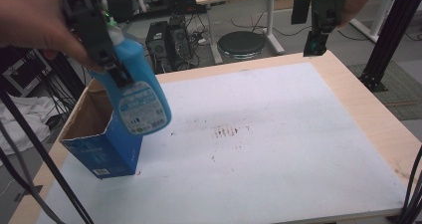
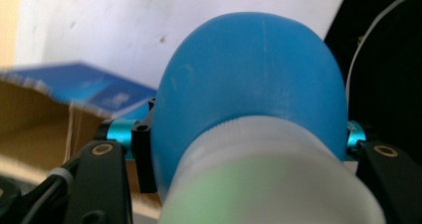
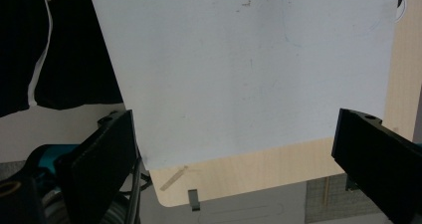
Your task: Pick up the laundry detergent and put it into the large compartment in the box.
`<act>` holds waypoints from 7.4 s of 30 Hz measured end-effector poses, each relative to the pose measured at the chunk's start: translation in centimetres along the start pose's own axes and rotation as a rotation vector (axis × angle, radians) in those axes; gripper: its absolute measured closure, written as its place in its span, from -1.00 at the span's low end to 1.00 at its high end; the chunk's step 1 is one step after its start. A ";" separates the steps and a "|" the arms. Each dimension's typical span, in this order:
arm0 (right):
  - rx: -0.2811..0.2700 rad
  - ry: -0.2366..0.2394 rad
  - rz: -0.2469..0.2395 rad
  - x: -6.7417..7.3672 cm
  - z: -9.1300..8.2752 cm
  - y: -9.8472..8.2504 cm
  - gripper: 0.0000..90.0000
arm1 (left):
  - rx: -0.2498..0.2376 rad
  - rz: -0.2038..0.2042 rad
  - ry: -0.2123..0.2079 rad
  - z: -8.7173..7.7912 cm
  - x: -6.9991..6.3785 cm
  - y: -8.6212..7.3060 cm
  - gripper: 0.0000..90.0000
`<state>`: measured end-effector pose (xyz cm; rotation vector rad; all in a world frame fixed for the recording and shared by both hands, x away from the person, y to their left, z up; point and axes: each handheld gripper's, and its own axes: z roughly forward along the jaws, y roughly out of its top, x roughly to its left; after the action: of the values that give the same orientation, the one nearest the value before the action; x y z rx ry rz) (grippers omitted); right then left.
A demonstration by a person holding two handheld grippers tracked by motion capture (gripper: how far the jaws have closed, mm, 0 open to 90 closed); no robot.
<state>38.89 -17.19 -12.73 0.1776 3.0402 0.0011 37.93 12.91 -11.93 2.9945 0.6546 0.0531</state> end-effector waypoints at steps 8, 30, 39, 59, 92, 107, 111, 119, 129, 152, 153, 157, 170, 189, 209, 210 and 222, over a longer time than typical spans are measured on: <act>0.018 0.002 -0.014 -0.2 0.5 0.4 -0.93 | -0.006 -0.267 0.003 -1.5 4.0 -3.1 -0.14; 0.015 0.008 -0.005 -0.6 0.9 0.5 -0.93 | 0.083 -0.673 0.055 -0.5 9.1 -8.5 -0.14; 0.014 0.011 0.003 -0.6 0.9 0.4 -0.93 | 0.081 -0.683 0.020 1.7 9.7 -8.6 -0.14; 0.017 0.004 -0.004 -0.5 0.9 -0.2 -0.93 | 0.123 -0.560 -0.006 11.1 10.8 -8.6 -0.14; 0.013 0.003 0.019 -0.4 1.3 -0.5 -0.93 | 0.168 -0.124 0.004 16.6 9.7 -8.4 -0.15; 0.012 0.006 0.012 -0.4 1.4 -0.1 -0.93 | 0.161 -0.135 -0.004 16.5 9.8 -8.9 -0.18; 0.017 0.006 0.013 -0.4 1.5 -0.1 -0.93 | 0.162 -0.122 0.005 15.8 9.7 -9.2 -0.21; 0.009 0.002 0.012 -0.3 1.3 0.1 -0.93 | 0.139 -0.145 0.015 14.8 9.6 -9.8 -0.30; 0.009 -0.001 0.009 -0.2 1.1 0.2 -0.93 | 0.126 -0.176 0.023 12.0 9.2 -10.0 -0.32; 0.001 -0.002 0.006 -0.1 0.7 0.5 -0.93 | 0.126 -0.051 0.065 5.7 4.9 -6.9 -0.63; 0.002 -0.002 -0.002 -0.1 0.7 0.5 -0.93 | 0.127 -0.033 0.063 5.6 4.5 -6.5 -0.63; 0.007 0.000 0.004 0.0 0.7 0.5 -0.93 | 0.139 0.026 0.063 5.8 3.2 -5.0 -0.64; 0.004 0.000 -0.004 0.3 0.8 0.4 -0.93 | 0.099 0.217 0.019 7.6 -0.6 -0.1 -0.87; 0.015 0.019 -0.019 0.3 1.4 0.6 -0.93 | 0.113 0.339 0.046 10.1 -2.4 3.0 -0.96; 0.002 0.040 -0.033 0.6 0.8 0.0 -0.93 | 0.107 0.329 0.053 11.6 -2.2 3.6 -0.96; -0.001 0.039 -0.034 0.7 0.9 0.0 -0.93 | 0.106 0.326 0.054 11.6 -2.2 3.7 -0.96; 0.007 0.052 -0.078 1.6 1.4 0.8 -0.93 | 0.107 0.322 0.057 11.7 -2.3 3.7 -0.96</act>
<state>37.53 -16.22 -14.23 0.0601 3.0976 -0.0104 38.02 7.79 -23.34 3.1812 0.1777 0.1264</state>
